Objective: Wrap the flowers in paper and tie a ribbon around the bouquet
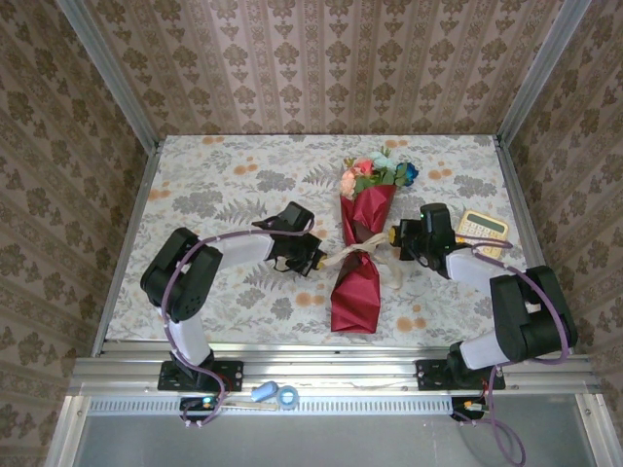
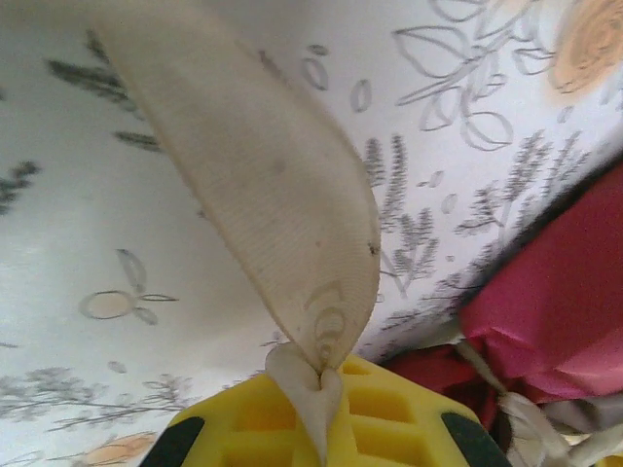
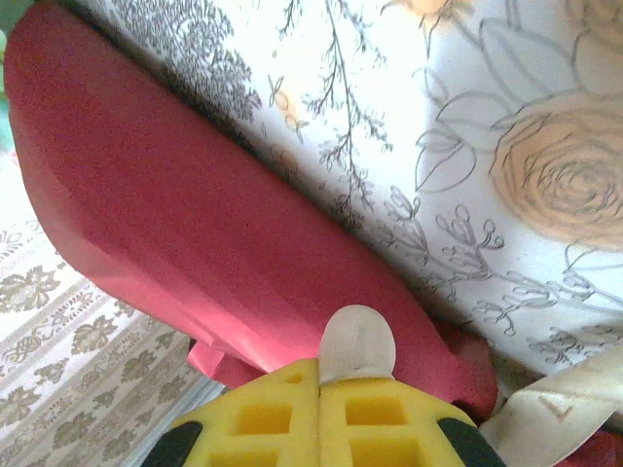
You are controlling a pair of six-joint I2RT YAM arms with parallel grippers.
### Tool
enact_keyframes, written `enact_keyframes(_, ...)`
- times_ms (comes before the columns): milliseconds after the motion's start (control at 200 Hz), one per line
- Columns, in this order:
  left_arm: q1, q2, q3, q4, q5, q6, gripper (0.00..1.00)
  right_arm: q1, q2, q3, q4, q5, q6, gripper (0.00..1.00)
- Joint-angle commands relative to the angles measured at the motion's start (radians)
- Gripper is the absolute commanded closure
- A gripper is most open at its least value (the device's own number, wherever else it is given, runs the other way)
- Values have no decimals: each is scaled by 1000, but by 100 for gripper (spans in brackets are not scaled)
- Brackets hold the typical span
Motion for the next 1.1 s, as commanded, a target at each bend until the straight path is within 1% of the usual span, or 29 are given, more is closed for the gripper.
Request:
enact_keyframes(0, 6, -31, 31, -130, 1, 112, 100, -27, -12, -25, 49, 52, 7, 100)
enact_keyframes(230, 16, -14, 82, -230, -37, 213, 100, -82, -13, -59, 66, 50, -4, 100)
enact_keyframes(430, 11, 21, 176, -301, -53, 280, 100, -105, -2, -91, 67, 37, 5, 100)
enact_keyframes(620, -5, 51, 267, -377, -72, 345, 100, -135, -8, -71, -15, 10, -43, 100)
enact_keyframes(685, -5, 50, 269, -386, -78, 349, 100, -151, -15, -77, -41, 9, -46, 100)
enact_keyframes(855, 3, 41, 250, -387, -78, 355, 100, -197, 18, -91, 14, -19, -52, 100)
enact_keyframes(1095, 9, 39, 219, -392, -73, 365, 100, -213, 49, -71, 22, -19, -52, 100)
